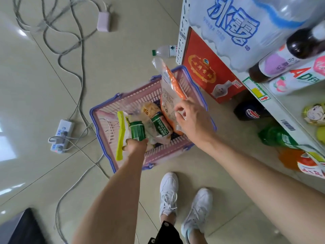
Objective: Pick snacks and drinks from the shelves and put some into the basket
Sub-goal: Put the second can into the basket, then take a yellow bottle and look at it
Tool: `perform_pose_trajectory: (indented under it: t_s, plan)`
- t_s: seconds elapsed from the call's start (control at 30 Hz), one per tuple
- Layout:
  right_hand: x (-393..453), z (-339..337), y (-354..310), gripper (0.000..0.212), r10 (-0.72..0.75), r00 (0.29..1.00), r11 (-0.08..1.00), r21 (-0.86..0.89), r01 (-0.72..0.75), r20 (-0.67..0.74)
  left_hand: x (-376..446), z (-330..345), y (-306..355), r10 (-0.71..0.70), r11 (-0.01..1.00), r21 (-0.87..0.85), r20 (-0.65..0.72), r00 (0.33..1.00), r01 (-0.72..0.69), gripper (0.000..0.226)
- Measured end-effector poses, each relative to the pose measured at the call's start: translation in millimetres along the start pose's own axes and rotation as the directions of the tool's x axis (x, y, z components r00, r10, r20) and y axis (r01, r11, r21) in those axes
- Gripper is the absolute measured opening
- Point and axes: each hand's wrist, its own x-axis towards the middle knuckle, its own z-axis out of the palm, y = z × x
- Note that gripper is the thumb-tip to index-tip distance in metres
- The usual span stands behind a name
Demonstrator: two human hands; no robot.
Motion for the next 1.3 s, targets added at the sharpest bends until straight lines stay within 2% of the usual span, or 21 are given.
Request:
perform_pose_trajectory:
  t_s: [0.13, 0.23, 0.4, 0.47, 0.5, 0.6, 0.67, 0.77, 0.87, 0.93, 1.03, 1.13, 1.2, 1.27, 1.3]
  plan:
    - [0.2, 6.6, 2.9, 0.008, -0.002, 0.999, 0.999, -0.039, 0.003, 0.04, -6.3, 2.4, -3.5, -0.011, 0.998, -0.067, -0.014, 1.0, 0.01, 0.063]
    - [-0.9, 5.3, 5.3, 0.009, 0.008, 0.998, 0.998, -0.058, -0.005, 0.06, -13.5, 2.6, -5.9, 0.067, 0.994, -0.089, 0.045, 0.997, -0.062, 0.057]
    - [-5.6, -11.0, 10.2, 0.01, 0.032, 0.998, 0.999, 0.003, -0.032, 0.045, 14.3, 32.0, -21.0, 0.193, 0.975, -0.123, 0.08, 0.978, -0.183, 0.068]
    - [-10.9, -21.8, 11.8, 0.01, 0.069, 0.997, 0.997, 0.024, -0.07, 0.041, -13.2, 31.1, -7.0, 0.238, 0.958, -0.185, 0.1, 0.966, -0.217, 0.068]
    - [-14.0, -27.4, 13.6, 0.01, 0.095, 0.995, 0.994, 0.043, -0.096, 0.034, -46.4, 23.3, 7.1, 0.275, 0.944, -0.22, 0.123, 0.954, -0.244, 0.064]
    - [-26.8, -46.7, 25.5, 0.011, 0.21, 0.978, 0.973, 0.105, -0.207, -0.015, -128.1, 11.8, 33.1, 0.374, 0.904, -0.279, 0.15, 0.915, -0.324, 0.028]
    - [-39.1, -63.5, 40.6, 0.009, 0.291, 0.954, 0.951, 0.136, -0.279, -0.079, -157.6, 15.5, 37.1, 0.434, 0.869, -0.328, 0.143, 0.889, -0.371, 0.024]
    - [-62.2, -95.7, 69.8, 0.01, 0.429, 0.88, 0.898, 0.201, -0.391, -0.204, -203.8, 23.5, 40.8, 0.572, 0.779, -0.384, 0.108, 0.813, -0.496, 0.017]
    - [-87.6, -133.3, 96.1, 0.025, 0.516, 0.783, 0.856, 0.246, -0.455, -0.346, -252.4, 35.1, 48.7, 0.72, 0.653, -0.419, 0.084, 0.689, -0.631, 0.017]
    - [-103.8, -159.7, 108.4, 0.031, 0.534, 0.707, 0.845, 0.28, -0.455, -0.464, -277.2, 51.3, 54.8, 0.764, 0.62, -0.438, 0.151, 0.627, -0.651, 0.019]
    - [-122.1, -194.8, 121.2, 0.025, 0.482, 0.574, 0.87, 0.287, -0.4, -0.662, -305.8, 83.0, 61.7, 0.793, 0.608, -0.453, 0.316, 0.521, -0.652, 0.021]
    - [-129.1, -225.2, 129.7, 0.033, 0.417, 0.464, 0.887, 0.239, -0.395, -0.782, -324.9, 121.6, 75.1, 0.79, 0.606, -0.428, 0.422, 0.444, -0.67, 0.05]
    - [-126.4, -241.8, 134.6, 0.047, 0.412, 0.446, 0.882, 0.225, -0.413, -0.794, -337.3, 146.2, 87.6, 0.777, 0.602, -0.412, 0.499, 0.383, -0.684, 0.069]
    - [-118.8, -255.2, 139.7, 0.063, 0.457, 0.489, 0.847, 0.196, -0.494, -0.743, -358.1, 157.8, 104.0, 0.737, 0.612, -0.368, 0.586, 0.336, -0.7, 0.083]
    - [-114.3, -259.8, 142.9, 0.07, 0.498, 0.516, 0.817, 0.177, -0.549, -0.697, -366.2, 164.9, 111.9, 0.714, 0.619, -0.337, 0.617, 0.331, -0.709, 0.081]
